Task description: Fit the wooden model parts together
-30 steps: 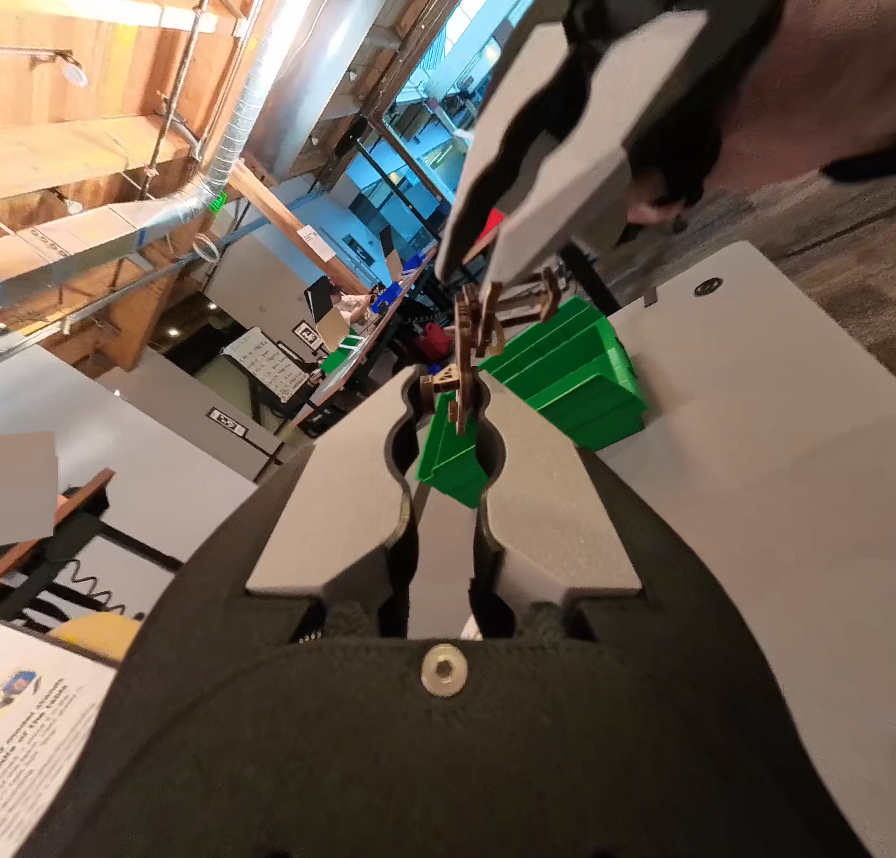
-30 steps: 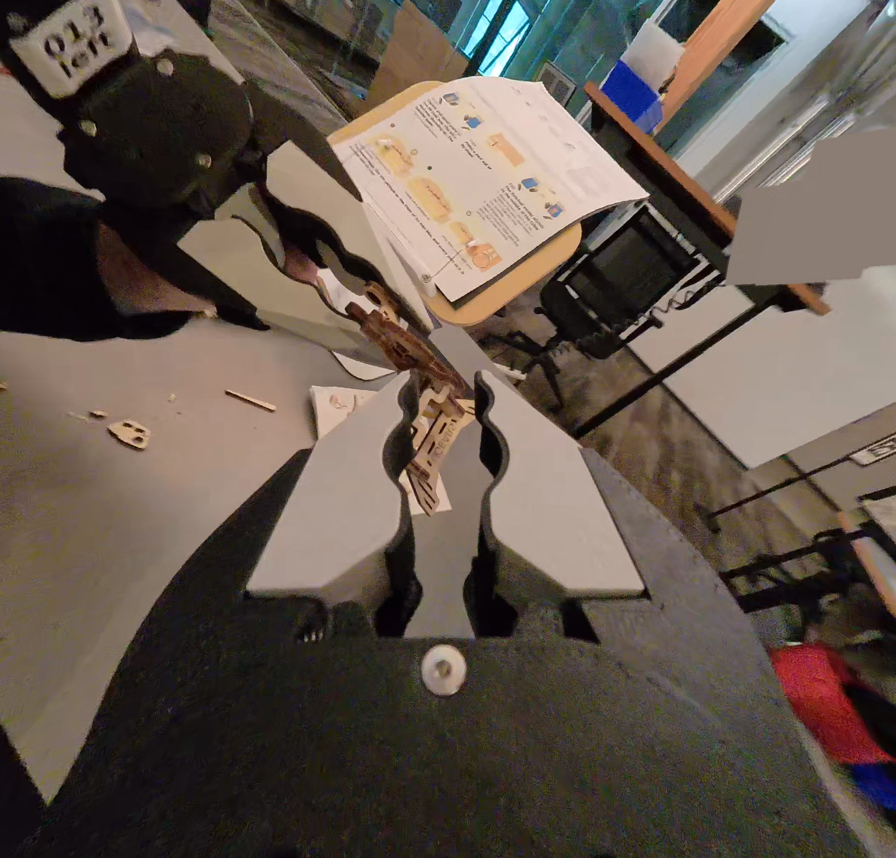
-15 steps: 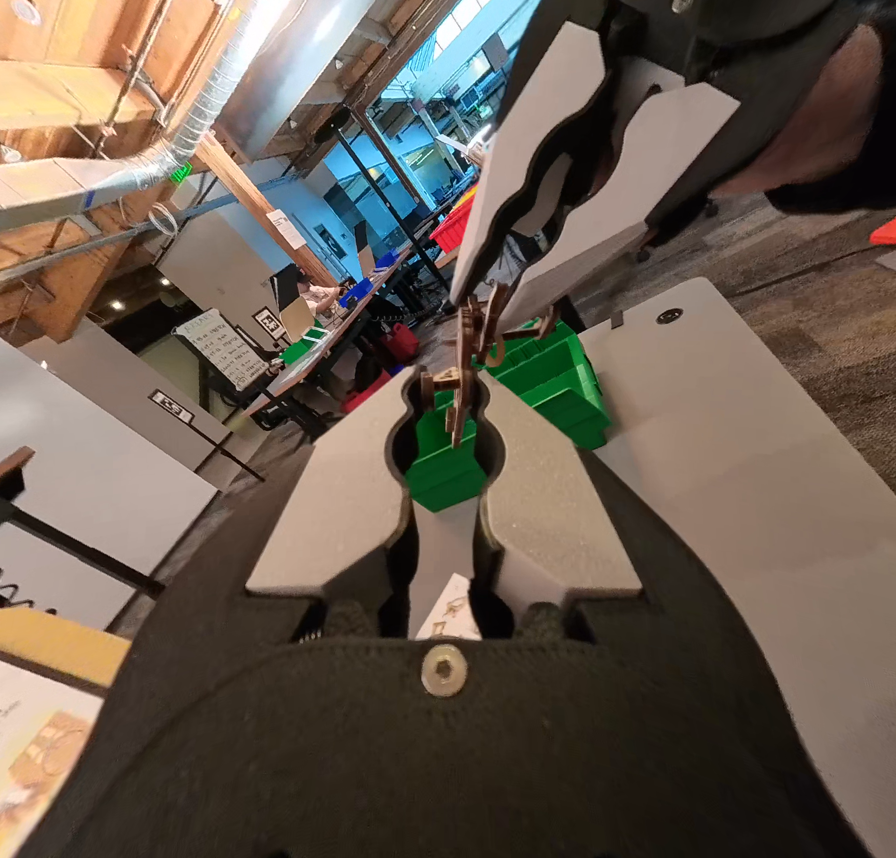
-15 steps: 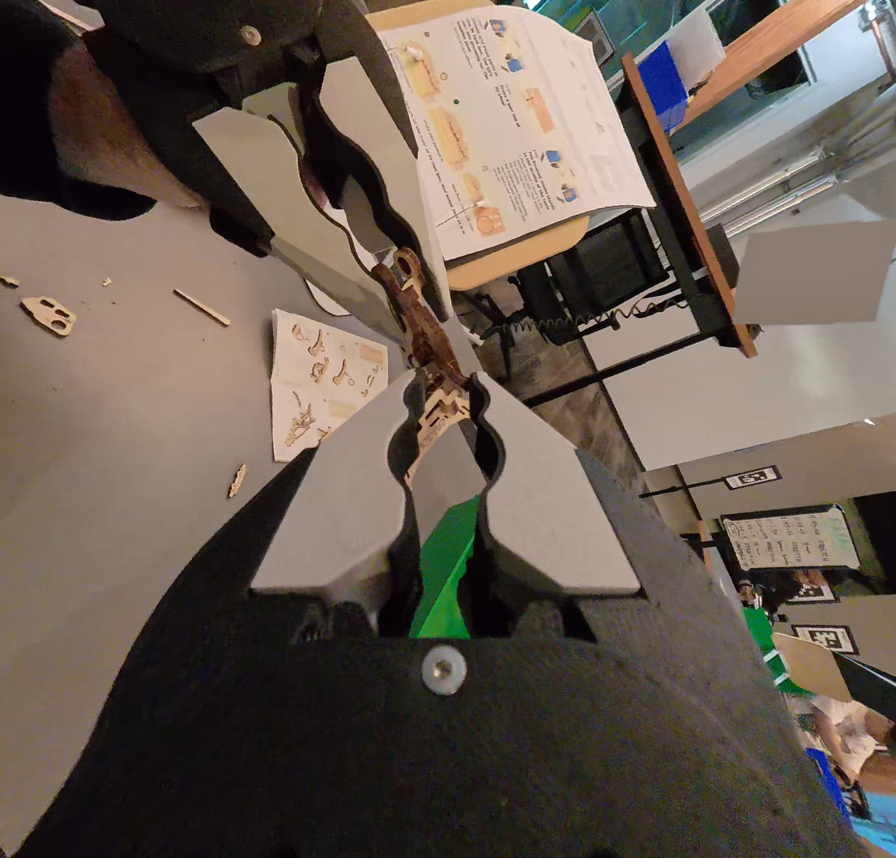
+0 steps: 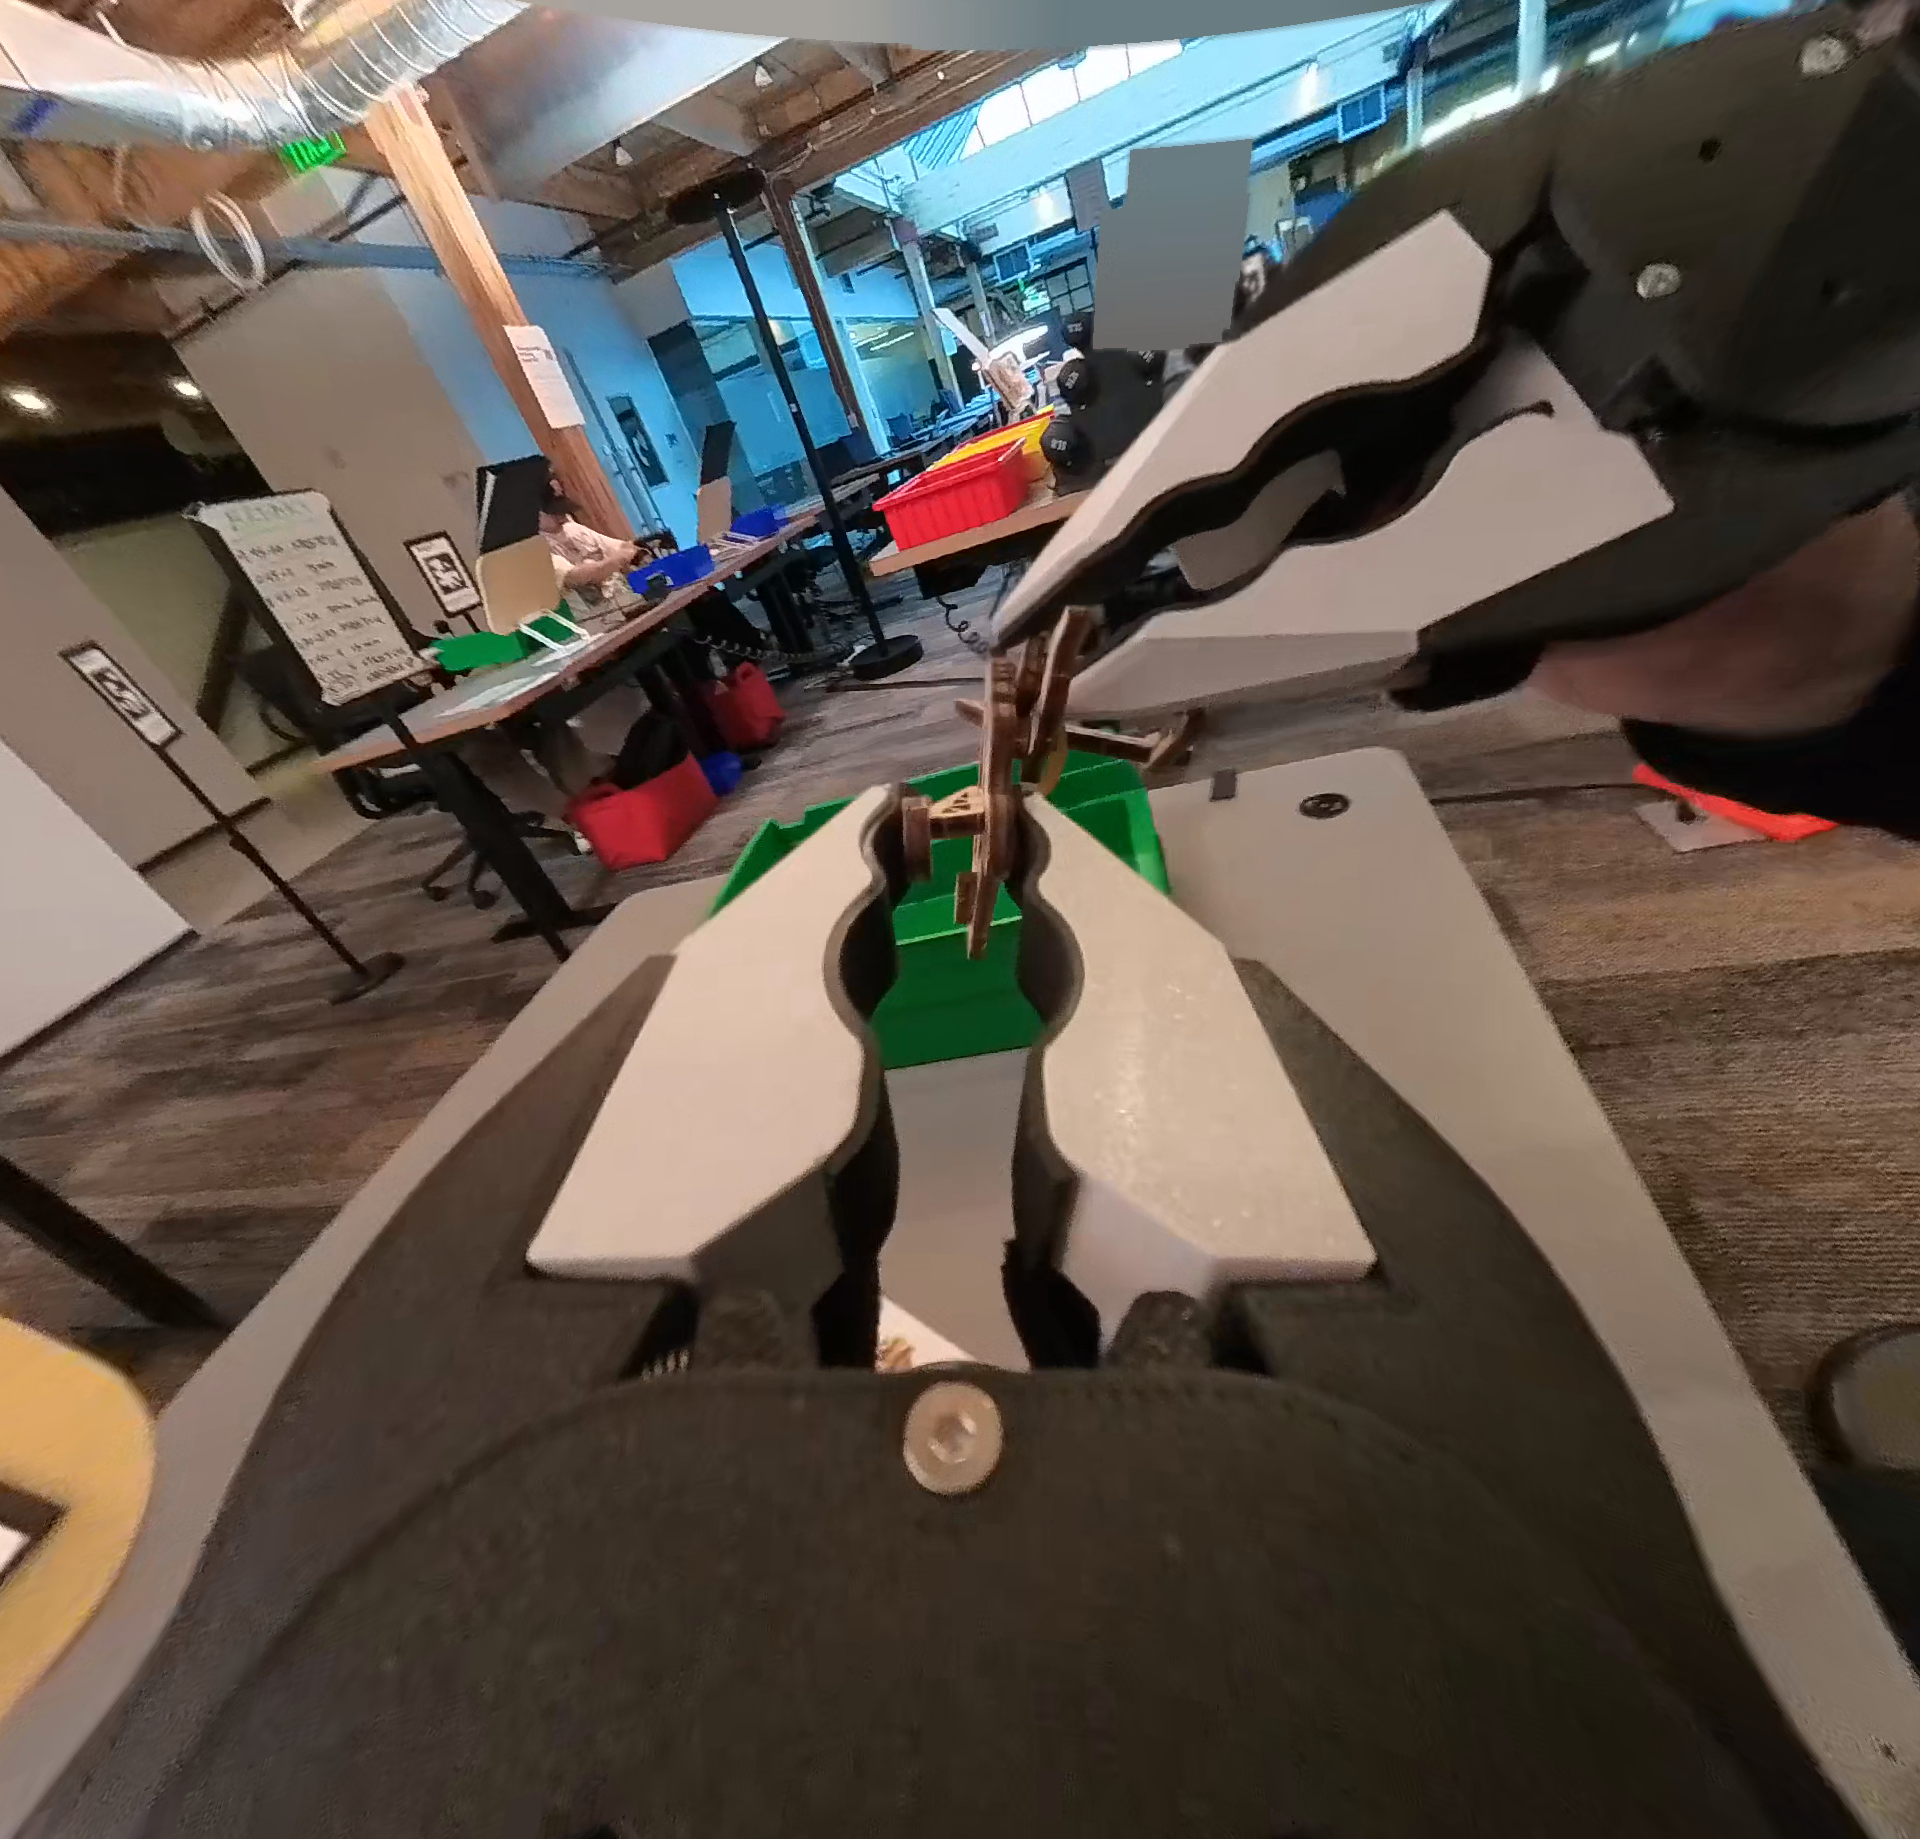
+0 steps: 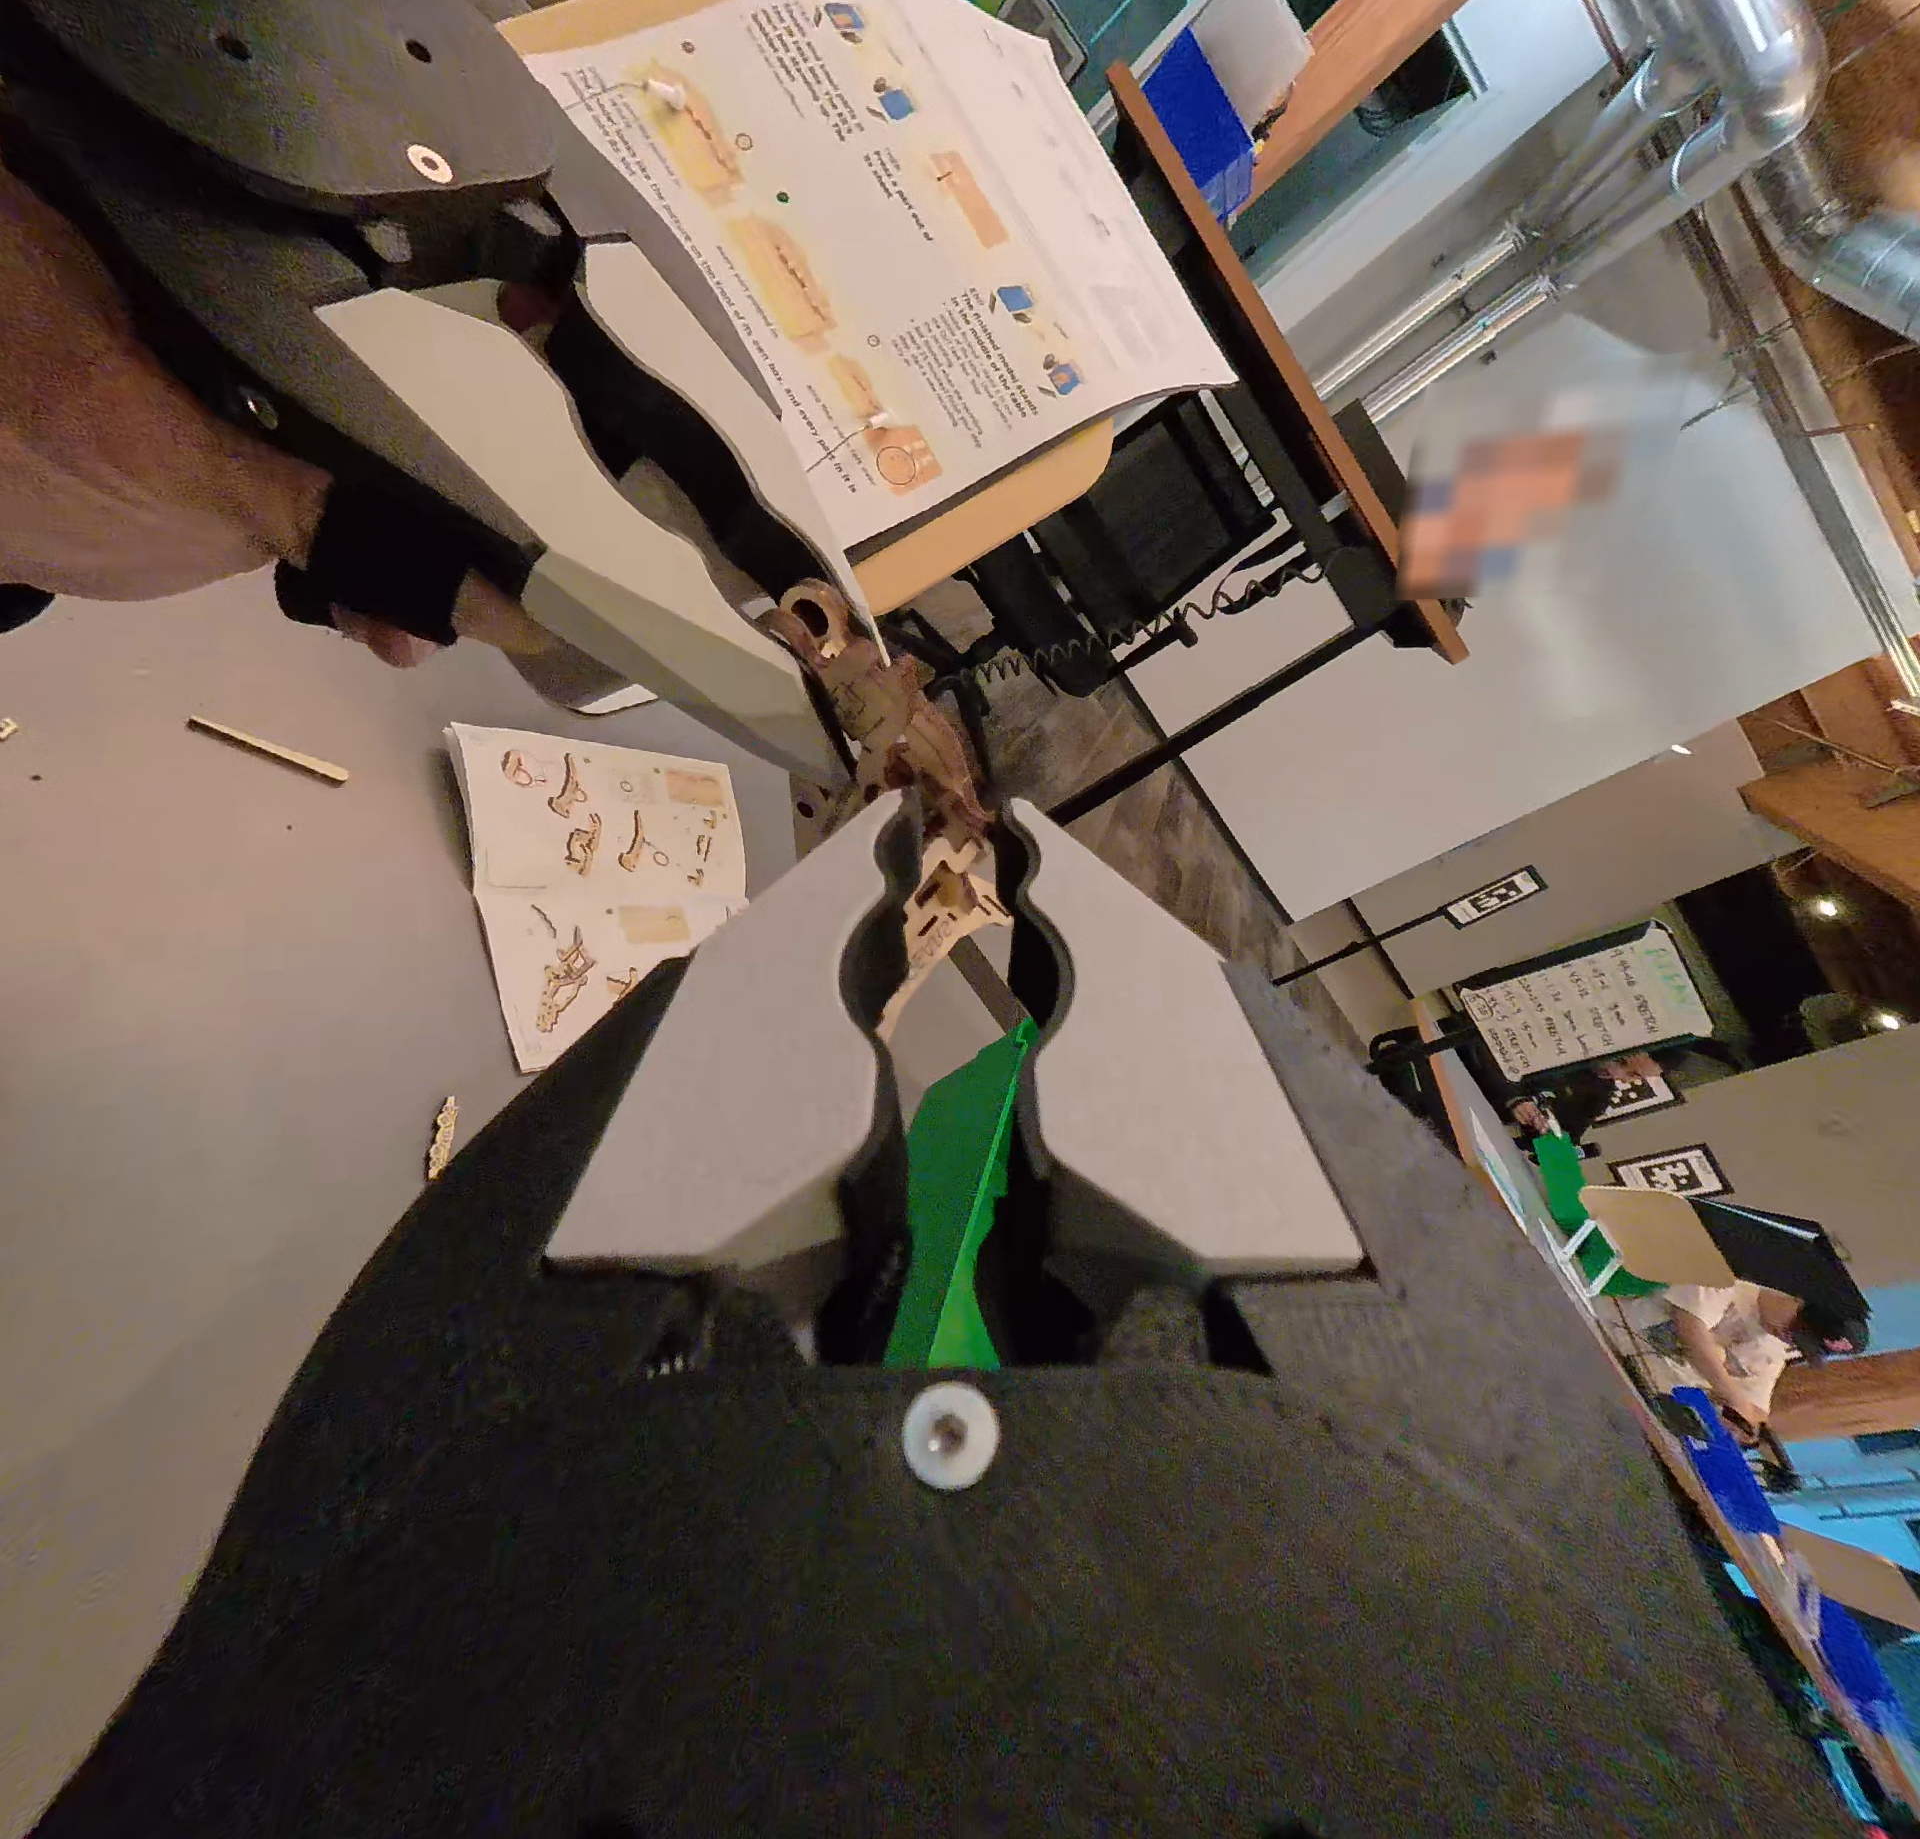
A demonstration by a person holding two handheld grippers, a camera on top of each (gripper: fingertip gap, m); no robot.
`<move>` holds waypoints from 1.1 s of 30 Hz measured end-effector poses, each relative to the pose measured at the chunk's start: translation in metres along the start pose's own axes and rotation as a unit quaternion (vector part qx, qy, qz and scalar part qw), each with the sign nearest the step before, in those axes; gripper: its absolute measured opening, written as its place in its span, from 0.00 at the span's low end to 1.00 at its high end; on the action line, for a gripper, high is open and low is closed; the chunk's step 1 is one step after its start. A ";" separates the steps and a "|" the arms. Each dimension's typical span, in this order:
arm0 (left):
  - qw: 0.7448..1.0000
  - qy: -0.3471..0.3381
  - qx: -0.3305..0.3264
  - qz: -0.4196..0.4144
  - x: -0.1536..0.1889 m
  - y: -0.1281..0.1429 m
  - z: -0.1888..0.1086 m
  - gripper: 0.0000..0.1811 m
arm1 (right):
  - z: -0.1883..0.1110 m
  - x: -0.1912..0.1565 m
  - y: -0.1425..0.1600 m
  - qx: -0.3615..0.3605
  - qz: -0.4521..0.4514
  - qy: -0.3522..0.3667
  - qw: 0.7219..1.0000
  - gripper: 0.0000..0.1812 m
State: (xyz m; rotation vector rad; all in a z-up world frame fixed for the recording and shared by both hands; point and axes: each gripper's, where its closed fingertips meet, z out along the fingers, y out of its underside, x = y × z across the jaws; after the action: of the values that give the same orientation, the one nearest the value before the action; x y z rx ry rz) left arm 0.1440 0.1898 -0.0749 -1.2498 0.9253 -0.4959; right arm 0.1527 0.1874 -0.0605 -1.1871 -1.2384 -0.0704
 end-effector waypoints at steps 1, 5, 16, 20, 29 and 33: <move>1.000 0.000 -0.003 0.007 0.000 0.001 0.000 0.08 | 0.000 0.000 0.001 0.001 0.006 -0.009 1.000 0.06; 1.000 -0.005 -0.012 0.021 -0.001 0.002 0.001 0.08 | 0.001 0.000 0.002 -0.007 0.033 -0.054 0.998 0.05; 1.000 0.005 -0.024 0.003 -0.001 0.005 0.001 0.08 | 0.002 0.001 0.007 -0.057 -0.030 -0.035 0.997 0.15; 1.000 0.011 -0.025 0.000 0.003 0.004 0.002 0.08 | 0.004 -0.006 0.011 -0.080 -0.048 -0.047 0.995 0.15; 0.999 0.027 -0.030 0.000 0.008 0.005 0.003 0.09 | 0.001 -0.007 0.014 -0.110 -0.073 -0.046 0.990 0.11; 0.999 0.032 -0.032 0.028 0.010 0.007 0.003 0.08 | -0.006 -0.010 0.015 -0.116 -0.036 -0.118 0.985 0.10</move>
State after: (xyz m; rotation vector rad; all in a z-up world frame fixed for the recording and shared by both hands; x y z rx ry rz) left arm 0.1511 0.1857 -0.0843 -1.2695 1.0341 -0.4674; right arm 0.1621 0.1852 -0.0769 -1.3822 -1.5128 -0.1341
